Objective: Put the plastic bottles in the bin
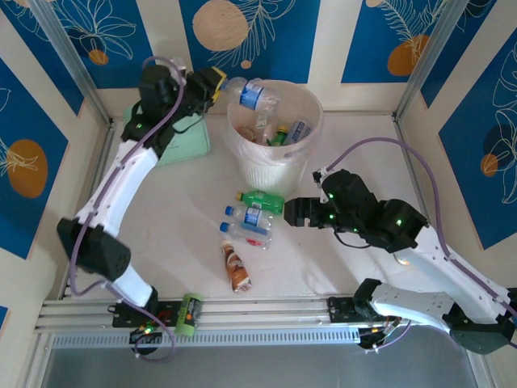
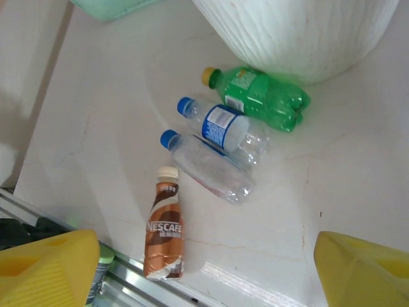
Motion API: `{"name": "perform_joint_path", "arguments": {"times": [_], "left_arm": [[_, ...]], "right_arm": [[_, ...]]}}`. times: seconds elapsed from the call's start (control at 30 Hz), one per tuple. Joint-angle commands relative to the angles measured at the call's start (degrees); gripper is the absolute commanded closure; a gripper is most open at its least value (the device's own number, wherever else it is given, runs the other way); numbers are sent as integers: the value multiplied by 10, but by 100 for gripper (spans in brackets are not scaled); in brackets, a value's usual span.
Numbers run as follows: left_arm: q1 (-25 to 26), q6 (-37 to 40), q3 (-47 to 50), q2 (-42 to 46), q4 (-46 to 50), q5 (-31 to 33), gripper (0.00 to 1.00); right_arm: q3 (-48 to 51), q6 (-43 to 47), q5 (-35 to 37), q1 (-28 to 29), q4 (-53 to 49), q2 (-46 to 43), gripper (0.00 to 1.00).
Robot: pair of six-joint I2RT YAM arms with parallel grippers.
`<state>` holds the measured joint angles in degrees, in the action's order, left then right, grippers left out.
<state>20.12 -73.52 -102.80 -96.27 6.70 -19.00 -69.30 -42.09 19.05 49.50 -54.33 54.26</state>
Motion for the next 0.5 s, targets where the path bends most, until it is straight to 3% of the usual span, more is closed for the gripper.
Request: {"name": "perform_joint_path", "arguments": {"times": [0.0, 0.17, 0.27, 0.47], "left_arm": [[29, 20, -85, -64, 40, 40, 79], [68, 90, -275, -175, 153, 93, 71], [76, 109, -342, -220, 193, 114, 63], [80, 134, -344, -226, 227, 142, 30]], "right_arm": [[10, -24, -6, 11, 6, -5, 13], [25, -35, -5, 19, 5, -5, 13], [31, -38, -4, 24, 2, 0, 13], [30, -41, 3, 39, -10, 9, 13]]}}
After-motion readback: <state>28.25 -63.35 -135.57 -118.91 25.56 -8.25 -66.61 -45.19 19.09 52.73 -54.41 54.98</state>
